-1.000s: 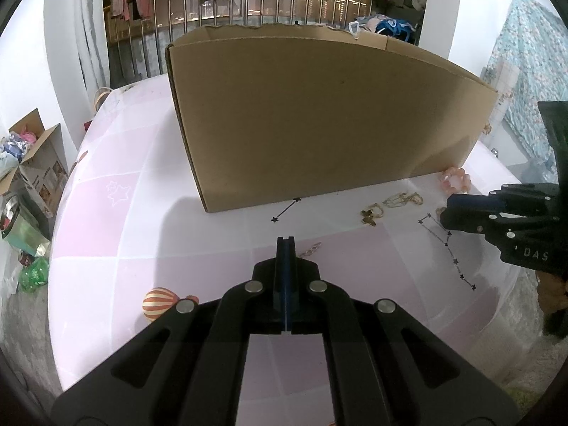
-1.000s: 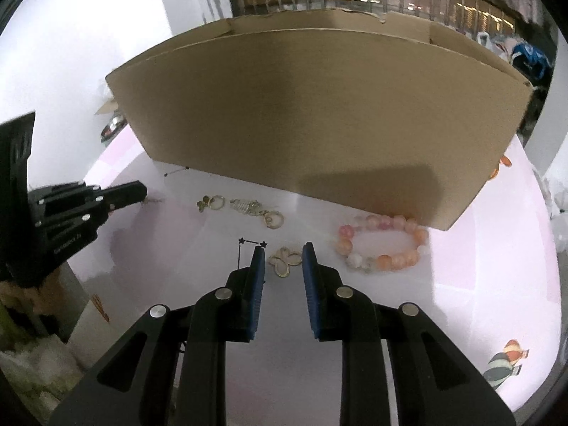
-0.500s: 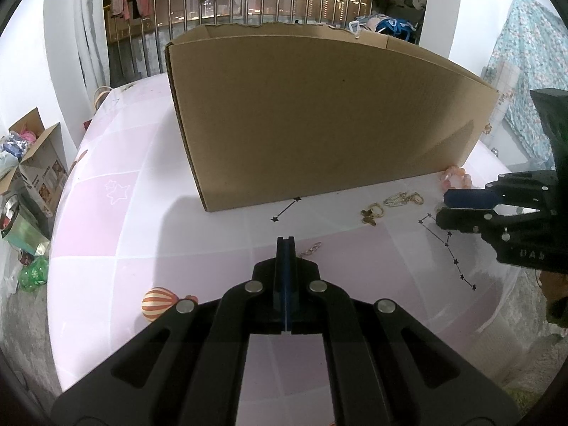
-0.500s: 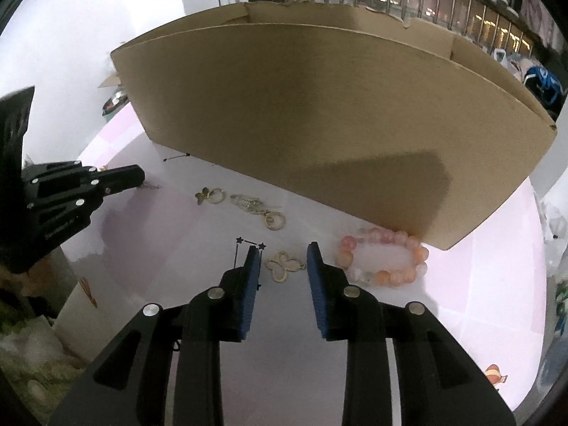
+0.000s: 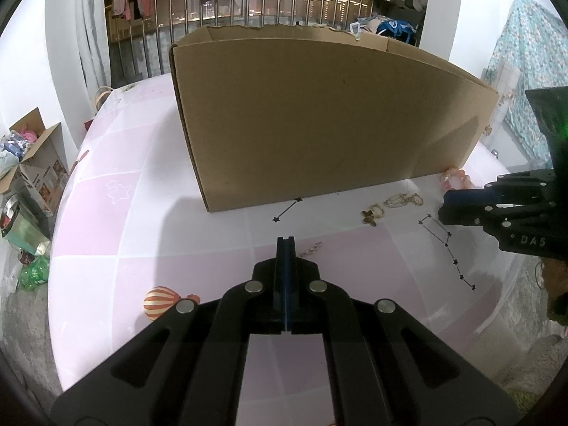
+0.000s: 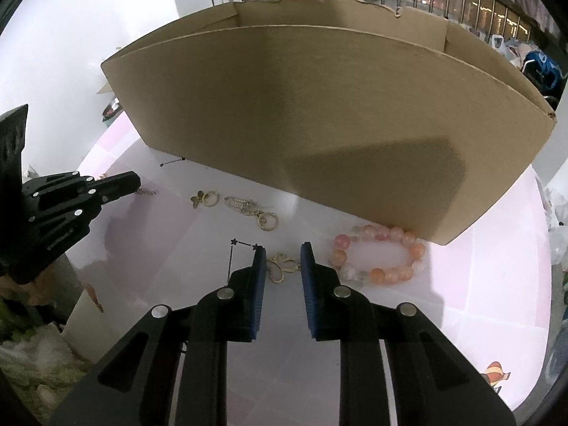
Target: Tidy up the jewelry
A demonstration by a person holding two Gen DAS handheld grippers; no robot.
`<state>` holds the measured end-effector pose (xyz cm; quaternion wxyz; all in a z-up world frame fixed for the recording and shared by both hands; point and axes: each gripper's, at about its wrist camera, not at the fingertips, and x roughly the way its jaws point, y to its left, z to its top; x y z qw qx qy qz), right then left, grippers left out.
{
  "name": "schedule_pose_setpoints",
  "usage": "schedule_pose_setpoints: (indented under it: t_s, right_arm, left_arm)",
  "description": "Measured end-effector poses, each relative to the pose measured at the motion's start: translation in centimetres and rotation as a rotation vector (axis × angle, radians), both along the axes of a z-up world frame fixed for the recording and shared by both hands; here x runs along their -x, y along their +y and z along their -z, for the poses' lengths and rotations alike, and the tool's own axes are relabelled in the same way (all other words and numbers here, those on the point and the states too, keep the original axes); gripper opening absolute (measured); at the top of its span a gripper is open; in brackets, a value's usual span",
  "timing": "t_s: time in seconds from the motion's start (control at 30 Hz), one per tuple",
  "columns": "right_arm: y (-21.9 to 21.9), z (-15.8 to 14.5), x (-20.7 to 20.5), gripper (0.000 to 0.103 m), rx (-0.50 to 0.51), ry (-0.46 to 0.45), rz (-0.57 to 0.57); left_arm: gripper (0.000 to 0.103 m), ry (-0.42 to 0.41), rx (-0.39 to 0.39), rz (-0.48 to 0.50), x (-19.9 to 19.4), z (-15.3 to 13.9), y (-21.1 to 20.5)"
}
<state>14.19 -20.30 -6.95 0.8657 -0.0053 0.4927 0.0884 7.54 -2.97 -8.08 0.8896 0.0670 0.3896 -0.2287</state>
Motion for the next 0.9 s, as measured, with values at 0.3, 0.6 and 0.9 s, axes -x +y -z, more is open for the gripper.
schedule_pose_setpoints:
  t_s: [0.3,0.6,0.9]
  right_arm:
    - [-0.8,-0.2,0.0,0.020,-0.020,0.006,0.003]
    - [-1.1,-1.1,0.5,0.020,-0.028,-0.016,0.004]
    - [-1.8,-3.1,2.0,0.020,-0.033,-0.070,0.010]
  left_arm:
    - [0.000,0.001,-0.001,0.000,-0.1,0.0,0.0]
    - [0.000,-0.010,-0.001,0.008,-0.1,-0.1,0.1]
    - [0.000,-0.059,0.005,0.028,0.9,-1.8,0.2]
